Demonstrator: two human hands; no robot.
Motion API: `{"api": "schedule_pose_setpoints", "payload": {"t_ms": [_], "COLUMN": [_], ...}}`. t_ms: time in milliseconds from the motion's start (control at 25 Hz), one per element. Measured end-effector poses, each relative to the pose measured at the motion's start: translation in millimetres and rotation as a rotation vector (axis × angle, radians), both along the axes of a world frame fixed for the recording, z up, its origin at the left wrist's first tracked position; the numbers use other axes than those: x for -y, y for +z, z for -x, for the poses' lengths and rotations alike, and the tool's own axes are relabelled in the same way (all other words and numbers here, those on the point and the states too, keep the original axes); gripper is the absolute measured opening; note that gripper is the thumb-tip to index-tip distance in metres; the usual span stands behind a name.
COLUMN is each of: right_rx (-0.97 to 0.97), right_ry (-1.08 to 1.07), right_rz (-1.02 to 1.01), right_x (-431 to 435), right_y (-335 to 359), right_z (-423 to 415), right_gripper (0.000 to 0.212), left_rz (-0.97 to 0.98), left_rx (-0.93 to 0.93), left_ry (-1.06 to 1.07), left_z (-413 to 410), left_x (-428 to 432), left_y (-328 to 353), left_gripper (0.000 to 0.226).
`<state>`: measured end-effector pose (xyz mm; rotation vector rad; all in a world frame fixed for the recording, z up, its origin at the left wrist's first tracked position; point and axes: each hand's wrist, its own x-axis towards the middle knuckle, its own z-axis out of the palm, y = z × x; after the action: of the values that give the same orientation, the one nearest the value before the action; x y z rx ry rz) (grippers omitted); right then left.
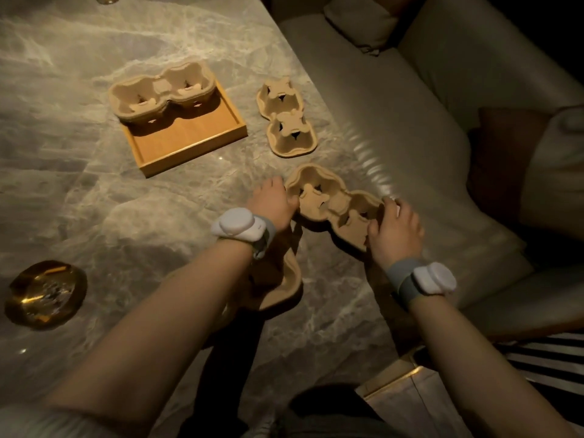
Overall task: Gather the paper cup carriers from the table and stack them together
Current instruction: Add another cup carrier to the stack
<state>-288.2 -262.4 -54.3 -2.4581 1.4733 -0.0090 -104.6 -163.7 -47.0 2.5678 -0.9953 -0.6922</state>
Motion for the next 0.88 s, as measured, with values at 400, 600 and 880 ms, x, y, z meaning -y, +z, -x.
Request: {"api": "schedule_pose_setpoints", "payload": {"t_ms": [400,600,880], "right_rx": [0.363,0.492,0.515], "right_ry": [-0.256,-0.191,0.144], "right_rz": [-0.286,-0.260,-0.303], "right_x": [33.4,42.4,-6.6], "right_y": [-21.6,6.2,33.3], "right_z": [-3.7,-27.1,-62.9], "right_gripper": [0.035,0.027,0.031], "left_rz": [-0.097,0.041,0.039], "left_rx": [-0.028,-0.103,-0.154], "left_ry": [0.028,0.171,0.287], "left_z": [-13.4,-29.8,-28.1], "left_x": [42.5,11.9,-100.9], "left_y": [-15.8,5.9,33.7], "left_gripper": [0.031,0.029,0.070]}}
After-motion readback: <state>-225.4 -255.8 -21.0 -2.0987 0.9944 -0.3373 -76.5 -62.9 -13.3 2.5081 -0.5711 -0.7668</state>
